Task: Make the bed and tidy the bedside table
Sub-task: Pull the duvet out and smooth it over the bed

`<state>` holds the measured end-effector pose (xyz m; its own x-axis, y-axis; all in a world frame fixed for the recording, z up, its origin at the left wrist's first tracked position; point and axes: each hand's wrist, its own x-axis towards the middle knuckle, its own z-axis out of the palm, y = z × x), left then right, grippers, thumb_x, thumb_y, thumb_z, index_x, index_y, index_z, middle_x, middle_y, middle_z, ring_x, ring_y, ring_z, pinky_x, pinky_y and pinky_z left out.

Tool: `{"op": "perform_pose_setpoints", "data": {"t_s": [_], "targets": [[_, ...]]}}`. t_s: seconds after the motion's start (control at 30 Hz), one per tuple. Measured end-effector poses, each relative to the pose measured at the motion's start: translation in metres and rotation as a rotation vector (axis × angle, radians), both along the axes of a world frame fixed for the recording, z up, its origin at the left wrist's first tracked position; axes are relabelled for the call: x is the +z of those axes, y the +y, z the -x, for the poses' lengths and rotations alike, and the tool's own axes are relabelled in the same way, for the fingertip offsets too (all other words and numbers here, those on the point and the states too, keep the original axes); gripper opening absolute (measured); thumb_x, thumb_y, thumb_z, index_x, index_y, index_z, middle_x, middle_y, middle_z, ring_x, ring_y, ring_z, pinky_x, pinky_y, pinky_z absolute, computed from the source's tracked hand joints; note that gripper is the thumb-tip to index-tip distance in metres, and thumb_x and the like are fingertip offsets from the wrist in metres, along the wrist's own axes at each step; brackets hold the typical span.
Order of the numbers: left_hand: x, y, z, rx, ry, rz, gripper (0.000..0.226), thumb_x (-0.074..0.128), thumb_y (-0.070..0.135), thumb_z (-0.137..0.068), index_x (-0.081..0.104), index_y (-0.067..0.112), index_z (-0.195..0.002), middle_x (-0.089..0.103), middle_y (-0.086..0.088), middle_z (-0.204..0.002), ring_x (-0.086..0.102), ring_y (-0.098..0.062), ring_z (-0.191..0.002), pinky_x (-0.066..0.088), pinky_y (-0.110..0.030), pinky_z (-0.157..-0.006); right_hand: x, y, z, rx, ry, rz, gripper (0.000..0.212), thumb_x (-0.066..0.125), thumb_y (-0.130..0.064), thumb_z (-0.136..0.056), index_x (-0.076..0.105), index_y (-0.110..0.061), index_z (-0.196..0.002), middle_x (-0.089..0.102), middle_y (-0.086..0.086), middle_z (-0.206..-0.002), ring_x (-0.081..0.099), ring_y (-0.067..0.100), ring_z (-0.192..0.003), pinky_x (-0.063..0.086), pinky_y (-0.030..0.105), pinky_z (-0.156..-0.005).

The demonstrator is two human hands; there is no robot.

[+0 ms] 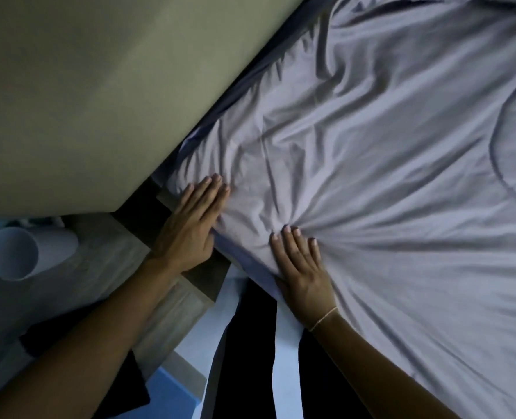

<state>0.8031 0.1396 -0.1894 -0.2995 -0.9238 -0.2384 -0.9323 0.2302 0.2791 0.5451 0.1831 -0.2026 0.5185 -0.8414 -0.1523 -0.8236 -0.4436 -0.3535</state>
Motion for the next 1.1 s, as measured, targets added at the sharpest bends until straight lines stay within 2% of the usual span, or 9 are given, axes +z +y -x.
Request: {"op": "perform_pose_setpoints", "data": {"t_s": [0.07,0.2,0.33,0.43,0.53,0.6,0.7,0.87,1.1], "targets": [[0.000,0.000,-0.008,-0.094,-0.078,0.020,0.072,0.033,0.019,-0.080,0.018,0.007,-0.150,0.015,-0.011,-0.158,0.010,-0.025,-0.146,0.012,-0.044,-0.119,-0.002,-0.002,0.003,0.030,-0.016,0.025,0.057,0.044,-0.020,-0.089,0.040,-0.007,-0.145,0.035,0.015,-0.152,0.030,0.031,-0.142,0.028,0.052,-0.112],[-0.006,-0.006,-0.030,-0.206,-0.145,0.136,0.056,0.017,-0.003,-0.091,0.033,0.004,-0.144,0.036,-0.013,-0.149,0.033,-0.025,-0.139,0.024,-0.044,-0.114,-0.004,0.004,-0.006,0.054,-0.086,0.033,0.053,0.049,-0.014,-0.092,0.041,-0.007,-0.144,0.037,0.011,-0.151,0.027,0.030,-0.144,0.025,0.050,-0.115],[-0.004,0.006,-0.057,-0.299,-0.191,0.113,0.048,0.016,-0.001,-0.099,0.040,0.002,-0.141,0.042,-0.014,-0.145,0.041,-0.027,-0.134,0.025,-0.043,-0.113,-0.001,0.015,-0.027,0.046,-0.091,-0.035,0.047,0.043,-0.014,-0.096,0.043,-0.009,-0.142,0.040,0.009,-0.149,0.028,0.029,-0.143,0.031,0.051,-0.113],[0.004,0.012,-0.055,-0.247,-0.195,0.051,0.054,0.022,-0.004,-0.088,0.044,0.002,-0.137,0.045,-0.016,-0.143,0.042,-0.030,-0.133,0.022,-0.045,-0.113,0.011,0.005,-0.028,0.081,-0.148,-0.036,0.043,0.030,-0.028,-0.103,0.057,-0.010,-0.132,0.050,0.012,-0.142,0.039,0.031,-0.138,0.037,0.052,-0.108],[0.018,-0.004,-0.023,-0.114,-0.088,0.138,0.052,0.032,0.008,-0.086,0.044,-0.002,-0.135,0.044,-0.020,-0.143,0.038,-0.033,-0.135,0.023,-0.049,-0.114,0.025,-0.022,-0.007,0.087,-0.275,0.036,0.044,0.043,-0.038,-0.101,0.060,-0.011,-0.130,0.049,0.013,-0.143,0.037,0.028,-0.140,0.031,0.049,-0.113],[0.025,-0.031,0.017,-0.088,-0.006,0.218,0.054,0.039,0.010,-0.087,0.038,-0.001,-0.141,0.038,-0.020,-0.147,0.032,-0.031,-0.138,0.021,-0.047,-0.116,0.025,-0.051,0.017,-0.021,-0.290,0.138,0.041,0.046,-0.033,-0.100,0.059,-0.009,-0.130,0.047,0.016,-0.143,0.035,0.031,-0.140,0.027,0.050,-0.115],[0.023,-0.090,0.092,-0.102,0.070,0.282,0.053,0.037,0.015,-0.094,0.032,0.004,-0.145,0.030,-0.019,-0.151,0.025,-0.031,-0.142,0.017,-0.041,-0.117,0.011,-0.097,0.060,-0.283,-0.117,0.248,0.044,0.041,-0.033,-0.102,0.051,-0.009,-0.137,0.045,0.019,-0.145,0.038,0.039,-0.136,0.030,0.056,-0.110],[-0.008,-0.160,0.111,-0.154,-0.086,0.184,0.059,0.030,0.040,-0.098,0.017,0.017,-0.150,0.015,-0.012,-0.158,0.013,-0.025,-0.146,0.009,-0.042,-0.118,-0.004,-0.120,0.095,-0.625,0.097,0.174,0.055,0.034,-0.044,-0.100,0.030,-0.021,-0.150,0.024,0.014,-0.158,0.018,0.035,-0.146,0.014,0.057,-0.116],[-0.019,-0.112,0.018,-0.044,-0.153,0.154,0.056,0.027,0.032,-0.101,0.012,0.012,-0.151,0.014,-0.011,-0.158,0.011,-0.024,-0.146,0.006,-0.041,-0.119,-0.009,-0.061,0.018,-0.172,0.072,0.112,0.059,0.038,-0.045,-0.098,0.028,-0.020,-0.151,0.018,0.011,-0.159,0.010,0.037,-0.147,0.014,0.057,-0.116]]}}
